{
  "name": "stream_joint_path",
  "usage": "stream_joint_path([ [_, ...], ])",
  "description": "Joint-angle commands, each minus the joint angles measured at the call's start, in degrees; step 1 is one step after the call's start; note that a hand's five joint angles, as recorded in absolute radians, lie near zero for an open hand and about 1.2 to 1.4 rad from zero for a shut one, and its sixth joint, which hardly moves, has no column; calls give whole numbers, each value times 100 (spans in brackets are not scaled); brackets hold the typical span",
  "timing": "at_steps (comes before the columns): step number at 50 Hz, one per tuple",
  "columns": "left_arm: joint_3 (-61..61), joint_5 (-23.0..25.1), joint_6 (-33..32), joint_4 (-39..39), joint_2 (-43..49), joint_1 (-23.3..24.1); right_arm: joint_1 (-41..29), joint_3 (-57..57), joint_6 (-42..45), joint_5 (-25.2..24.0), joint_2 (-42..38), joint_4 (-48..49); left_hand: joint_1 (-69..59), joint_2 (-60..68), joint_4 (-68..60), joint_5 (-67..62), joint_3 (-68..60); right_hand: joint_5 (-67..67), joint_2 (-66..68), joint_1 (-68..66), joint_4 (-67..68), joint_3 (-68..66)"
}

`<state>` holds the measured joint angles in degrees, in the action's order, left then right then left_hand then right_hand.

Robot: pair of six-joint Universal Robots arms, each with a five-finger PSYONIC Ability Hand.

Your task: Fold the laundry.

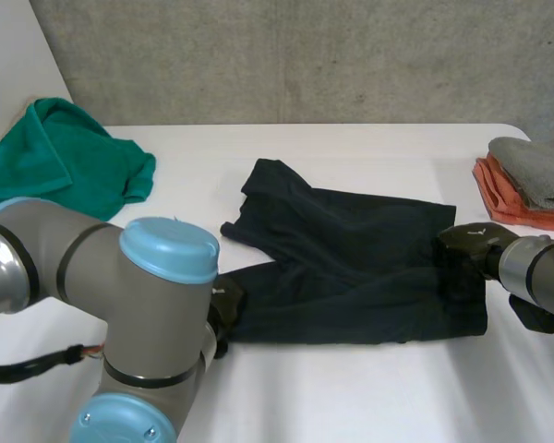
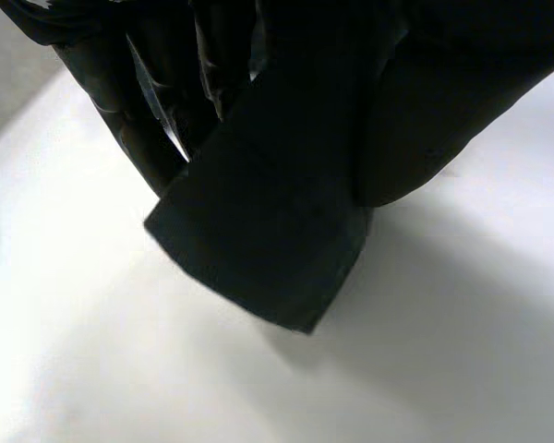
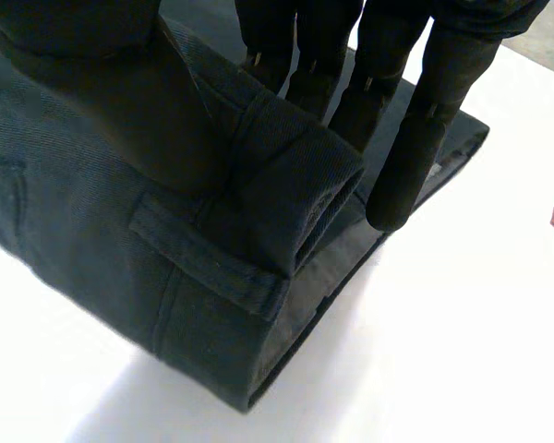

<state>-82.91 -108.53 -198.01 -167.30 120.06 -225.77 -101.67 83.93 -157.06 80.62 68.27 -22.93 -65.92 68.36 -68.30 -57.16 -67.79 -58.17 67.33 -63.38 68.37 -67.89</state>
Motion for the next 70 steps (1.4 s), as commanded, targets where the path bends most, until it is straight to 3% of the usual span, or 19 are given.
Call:
stream_joint_path([
  [1, 38, -28, -677, 303, -1325, -134, 165, 353, 2099, -582, 985, -440, -1408, 1164, -1169, -1284, -1221, -1183, 1267, -1662, 1163, -1211],
  [5, 467, 393, -809, 391, -2424, -336, 95, 11, 2067, -671, 1583, -335, -1408, 1164, -1169, -1284, -1221, -1183, 1267, -1662, 1163, -1211],
  [10, 1346, 763, -774, 689, -3155, -415, 94, -797, 1066, -644, 2093, -291, -1408, 1164, -1169, -1284, -1221, -1183, 1267, -1662, 1163, -1211],
  [16, 2375, 816, -678, 1392, -2647, -600, 323, -1572, 335, -864, 2173, -379, -1408, 1164, -1169, -1284, -1221, -1183, 1267, -1662, 1163, -1211],
  [24, 3166, 842, -634, 1815, -1232, -802, -230, -1994, 483, -601, 1049, -107, -1408, 1164, -1169, -1284, -1221, -1183, 1267, -1662, 1163, -1211],
  [29, 3948, 930, -800, 1192, -256, -1083, -529, -2362, 677, 84, 232, 621, -1408, 1164, -1169, -1284, -1221, -1183, 1267, -1662, 1163, -1211],
  [33, 5158, 1132, -1002, 202, 455, -1311, -793, -3055, 695, 628, -444, 2295, -1408, 1164, -1169, -1284, -1221, -1183, 1267, -1662, 1163, -1211],
  [39, 6041, 1317, -933, -1540, 405, -1505, -846, -3725, 510, 1121, -754, 4883, -1408, 1164, -1169, -1284, -1221, -1183, 1267, -1662, 1163, -1211],
  [41, 5963, 1256, -845, -2250, 195, -1566, -863, -3787, 458, 1280, -728, 5535, -1408, 1164, -1169, -1284, -1221, -1183, 1267, -1662, 1163, -1211],
  [45, 5480, 1247, -713, -2860, -193, -1558, -925, -3708, 370, 1193, -578, 5546, -1408, 1164, -1169, -1284, -1221, -1183, 1267, -1662, 1163, -1211],
  [57, 2562, 1616, -695, -2905, -659, -1540, -828, -2022, -87, 911, -411, 5044, -1408, 1164, -1169, -1284, -1221, -1183, 1267, -1662, 1163, -1211],
  [65, 893, 1590, -826, -2870, 147, -1356, -784, -326, 79, 490, -1008, 5018, -1408, 1164, -1169, -1284, -1221, -1183, 1267, -1662, 1163, -1211],
  [70, 513, 1327, -1143, -2642, 536, -1172, -714, 299, 466, 314, -1255, 4974, -1408, 1164, -1169, -1284, -1221, -1183, 1267, -1662, 1163, -1211],
])
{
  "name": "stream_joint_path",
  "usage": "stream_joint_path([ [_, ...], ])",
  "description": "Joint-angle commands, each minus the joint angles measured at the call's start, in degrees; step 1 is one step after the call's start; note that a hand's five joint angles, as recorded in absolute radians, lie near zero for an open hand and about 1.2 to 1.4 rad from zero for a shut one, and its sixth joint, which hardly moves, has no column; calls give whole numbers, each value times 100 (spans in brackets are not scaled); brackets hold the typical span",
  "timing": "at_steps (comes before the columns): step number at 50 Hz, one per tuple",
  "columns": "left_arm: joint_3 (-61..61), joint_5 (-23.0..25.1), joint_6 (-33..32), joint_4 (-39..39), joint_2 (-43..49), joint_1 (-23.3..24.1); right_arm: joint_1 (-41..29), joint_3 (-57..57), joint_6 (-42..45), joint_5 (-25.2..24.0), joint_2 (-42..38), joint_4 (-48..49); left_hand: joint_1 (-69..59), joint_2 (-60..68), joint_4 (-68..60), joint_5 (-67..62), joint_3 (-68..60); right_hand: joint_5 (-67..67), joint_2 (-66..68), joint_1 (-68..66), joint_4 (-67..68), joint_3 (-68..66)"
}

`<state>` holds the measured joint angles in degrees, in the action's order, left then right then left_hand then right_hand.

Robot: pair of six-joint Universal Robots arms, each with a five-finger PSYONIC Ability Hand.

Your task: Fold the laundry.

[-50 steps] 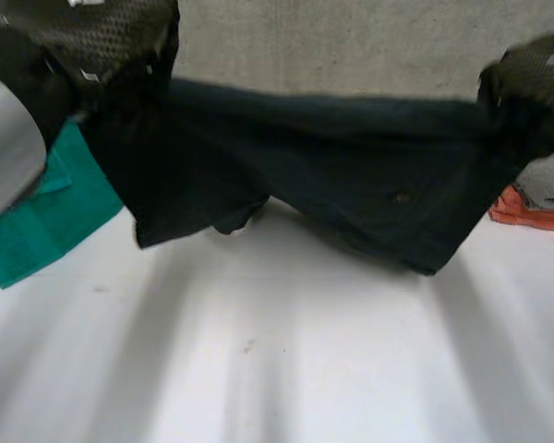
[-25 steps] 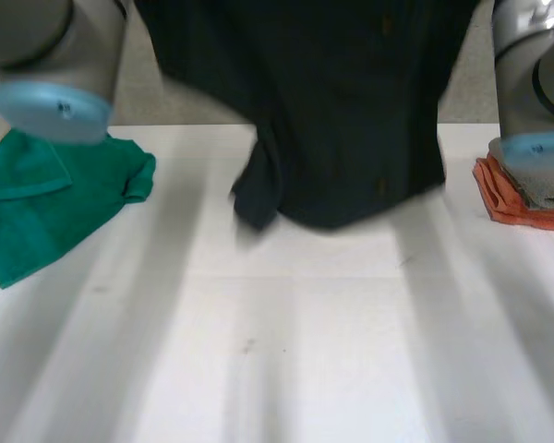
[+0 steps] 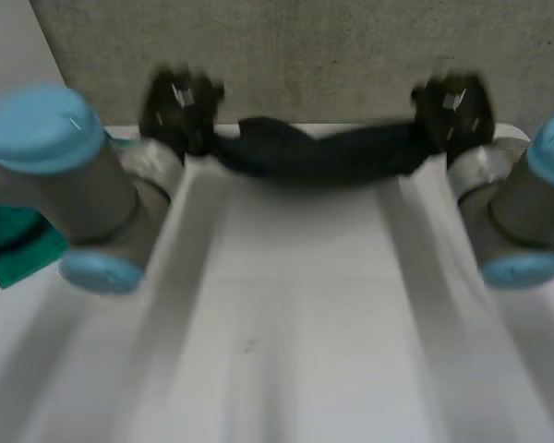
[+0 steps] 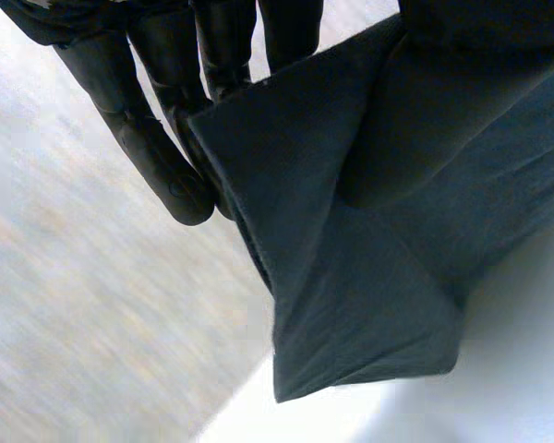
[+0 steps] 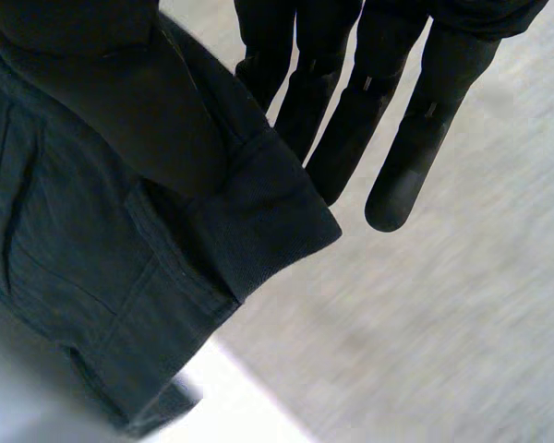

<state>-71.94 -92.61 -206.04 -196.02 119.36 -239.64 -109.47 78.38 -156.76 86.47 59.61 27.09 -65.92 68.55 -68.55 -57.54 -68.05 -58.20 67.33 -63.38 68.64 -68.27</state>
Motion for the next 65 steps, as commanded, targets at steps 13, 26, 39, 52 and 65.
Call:
stream_joint_path([
  [13, -1304, -1119, -472, 2531, -860, 734, 365, 1540, 1560, -543, 1095, -2882, -1408, 1145, -1145, -1246, -1195, -1180, 1267, -1662, 1136, -1173],
  [26, -1841, -689, -411, 5511, -1591, 1982, 1033, 1540, 3817, -1132, 2063, -7191, -1408, 1145, -1145, -1246, -1195, -1180, 1267, -1662, 1136, -1173],
  [39, 627, -1023, -1289, 3423, -19, 999, 735, 583, 1685, -887, 1158, -4803, -1408, 1145, -1145, -1246, -1195, -1180, 1267, -1662, 1136, -1173],
  [52, 4151, -724, -2169, 1997, 2767, 471, 234, -639, 1103, 221, -450, -1788, -1408, 1145, -1145, -1246, -1195, -1180, 1267, -1662, 1136, -1173],
  [65, 4524, -952, -1748, 1663, 3235, 664, -101, -1343, 1210, 713, -1348, -1371, 5592, -5855, 5855, 5754, 5805, 5820, -5733, 5338, -5864, 5827],
])
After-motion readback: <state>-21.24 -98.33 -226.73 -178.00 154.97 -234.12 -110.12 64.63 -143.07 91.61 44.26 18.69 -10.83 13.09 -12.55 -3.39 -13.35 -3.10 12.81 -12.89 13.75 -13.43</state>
